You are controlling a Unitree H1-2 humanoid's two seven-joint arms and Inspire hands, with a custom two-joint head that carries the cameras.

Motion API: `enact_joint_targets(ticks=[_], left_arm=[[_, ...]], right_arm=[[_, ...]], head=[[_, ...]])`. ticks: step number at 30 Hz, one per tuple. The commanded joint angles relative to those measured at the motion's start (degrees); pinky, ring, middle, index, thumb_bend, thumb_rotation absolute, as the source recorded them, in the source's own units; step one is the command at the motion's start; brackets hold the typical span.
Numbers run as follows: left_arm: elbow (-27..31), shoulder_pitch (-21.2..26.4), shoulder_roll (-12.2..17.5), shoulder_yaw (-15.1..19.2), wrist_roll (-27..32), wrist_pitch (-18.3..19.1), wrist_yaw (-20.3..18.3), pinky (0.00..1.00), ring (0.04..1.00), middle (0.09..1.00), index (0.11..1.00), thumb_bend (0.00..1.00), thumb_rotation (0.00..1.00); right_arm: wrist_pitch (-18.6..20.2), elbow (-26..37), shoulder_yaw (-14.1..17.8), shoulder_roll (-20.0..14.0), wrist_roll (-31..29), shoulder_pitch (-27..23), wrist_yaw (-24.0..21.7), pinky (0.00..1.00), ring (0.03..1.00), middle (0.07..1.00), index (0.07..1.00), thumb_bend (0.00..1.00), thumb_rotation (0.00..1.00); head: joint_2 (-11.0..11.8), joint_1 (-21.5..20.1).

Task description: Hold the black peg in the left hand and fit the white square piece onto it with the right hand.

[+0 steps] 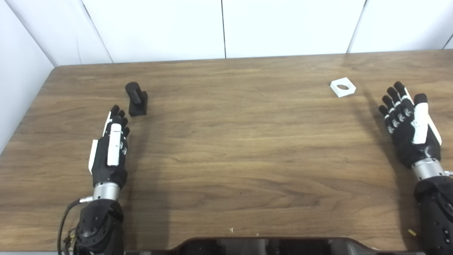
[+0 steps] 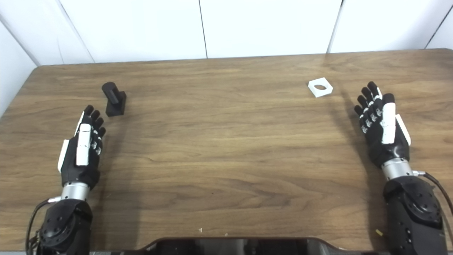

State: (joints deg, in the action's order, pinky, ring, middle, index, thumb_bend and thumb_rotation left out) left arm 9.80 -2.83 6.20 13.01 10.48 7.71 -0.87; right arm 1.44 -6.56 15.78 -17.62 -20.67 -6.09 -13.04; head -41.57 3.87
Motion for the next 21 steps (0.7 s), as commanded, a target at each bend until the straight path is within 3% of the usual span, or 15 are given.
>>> enact_joint_targets(ticks=[1, 7, 12, 15, 18, 21], left_arm=[[1.3, 1.4, 0.8, -0.1, -0.7, -2.0, 0.2, 1.00, 1.000, 1.000, 1.000, 0.54, 0.83], [2.9, 1.5, 1.7, -1.5, -8.6, 0.5, 3.3, 1.00, 1.000, 1.000, 1.000, 0.52, 0.79], [6.6, 1.4, 3.6, -4.4, -22.6, 6.1, 6.9, 0.99, 1.000, 1.000, 1.000, 0.55, 0.73], [9.1, 1.9, 5.5, -7.9, -35.2, 11.5, 7.6, 1.00, 1.000, 1.000, 1.000, 0.56, 0.68], [11.6, 3.8, 5.1, -9.8, -48.2, 18.6, 4.3, 1.00, 1.000, 1.000, 1.000, 0.61, 0.60], [11.8, 5.6, 2.8, -8.8, -58.7, 19.2, -0.3, 1.00, 1.000, 1.000, 0.978, 0.65, 0.55]], right_arm=[[-0.8, -1.2, -0.3, 1.3, -0.3, 1.5, 0.0, 1.00, 1.000, 1.000, 1.000, 0.61, 1.00], [-0.8, -1.5, -0.3, 1.6, -0.4, 1.4, 0.2, 1.00, 1.000, 1.000, 1.000, 0.59, 1.00], [-1.1, -2.6, -0.5, 1.7, -0.2, 1.2, -0.1, 1.00, 1.000, 1.000, 1.000, 0.62, 1.00], [-1.5, -3.5, -0.6, 1.9, -0.2, 1.0, -0.3, 1.00, 1.000, 1.000, 1.000, 0.63, 1.00], [-2.1, -4.3, -0.8, 2.2, 0.0, 0.9, -0.5, 1.00, 1.000, 1.000, 1.000, 0.63, 1.00], [-2.5, -4.5, -1.2, 2.5, 0.2, 1.0, -0.7, 1.00, 1.000, 1.000, 1.000, 0.63, 1.00]], head=[[0.0, 0.3], [0.2, 1.1], [0.3, 1.3], [0.5, 1.7], [0.7, 1.8], [0.8, 1.7]])
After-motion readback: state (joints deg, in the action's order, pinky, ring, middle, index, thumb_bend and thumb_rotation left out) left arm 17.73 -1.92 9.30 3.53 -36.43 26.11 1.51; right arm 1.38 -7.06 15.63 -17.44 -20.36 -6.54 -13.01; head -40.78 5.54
